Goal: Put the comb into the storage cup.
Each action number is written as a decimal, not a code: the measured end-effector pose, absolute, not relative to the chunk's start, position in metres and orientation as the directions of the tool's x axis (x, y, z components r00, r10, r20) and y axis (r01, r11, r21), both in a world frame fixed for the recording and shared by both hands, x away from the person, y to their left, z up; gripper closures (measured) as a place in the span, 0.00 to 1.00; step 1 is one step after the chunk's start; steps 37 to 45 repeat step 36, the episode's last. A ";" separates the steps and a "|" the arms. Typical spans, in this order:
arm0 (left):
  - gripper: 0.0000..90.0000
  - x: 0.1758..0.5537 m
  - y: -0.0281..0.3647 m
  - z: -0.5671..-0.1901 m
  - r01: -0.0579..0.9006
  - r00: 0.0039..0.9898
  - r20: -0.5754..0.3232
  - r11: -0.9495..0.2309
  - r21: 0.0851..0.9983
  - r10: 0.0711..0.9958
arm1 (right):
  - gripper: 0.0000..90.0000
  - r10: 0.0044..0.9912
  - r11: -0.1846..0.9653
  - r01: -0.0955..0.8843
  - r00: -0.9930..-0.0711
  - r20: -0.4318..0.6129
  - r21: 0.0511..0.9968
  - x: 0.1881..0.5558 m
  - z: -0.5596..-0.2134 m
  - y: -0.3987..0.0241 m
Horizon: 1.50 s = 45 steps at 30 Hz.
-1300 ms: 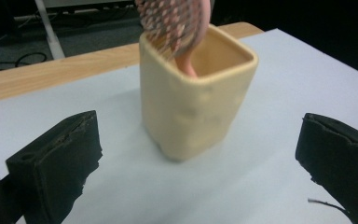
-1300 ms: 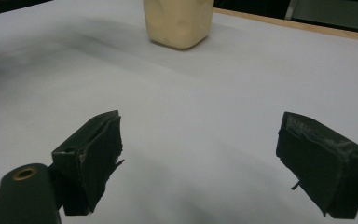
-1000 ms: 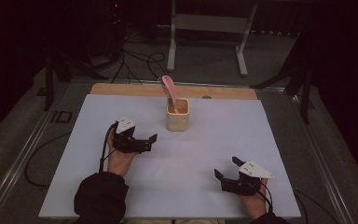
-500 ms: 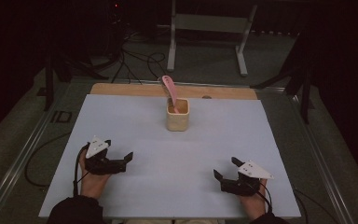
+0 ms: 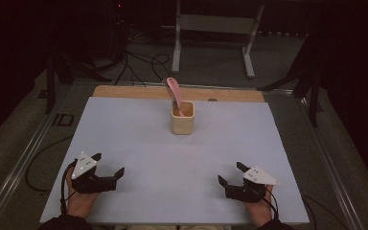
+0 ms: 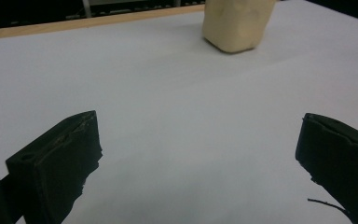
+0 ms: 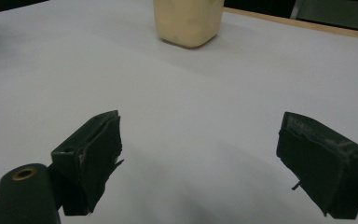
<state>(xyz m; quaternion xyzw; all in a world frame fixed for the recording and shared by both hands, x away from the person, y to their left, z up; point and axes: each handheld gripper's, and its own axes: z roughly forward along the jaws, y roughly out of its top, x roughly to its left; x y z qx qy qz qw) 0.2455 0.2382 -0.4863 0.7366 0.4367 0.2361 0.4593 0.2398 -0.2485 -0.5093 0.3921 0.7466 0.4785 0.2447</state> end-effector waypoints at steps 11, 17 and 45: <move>0.01 0.223 0.250 -0.489 0.367 0.514 -0.030 -0.188 0.911 0.857 | 0.15 0.812 0.219 0.328 -0.583 0.015 0.919 0.239 -0.504 -0.252; 0.01 0.223 0.250 -0.489 0.352 0.499 -0.015 -0.186 0.917 0.866 | 0.14 0.817 0.204 0.318 -0.576 0.018 0.926 0.240 -0.502 -0.258; 0.01 0.231 0.254 -0.494 0.357 0.428 -0.037 -0.131 0.925 0.903 | 0.13 0.826 0.180 0.322 -0.562 0.035 0.929 0.240 -0.502 -0.268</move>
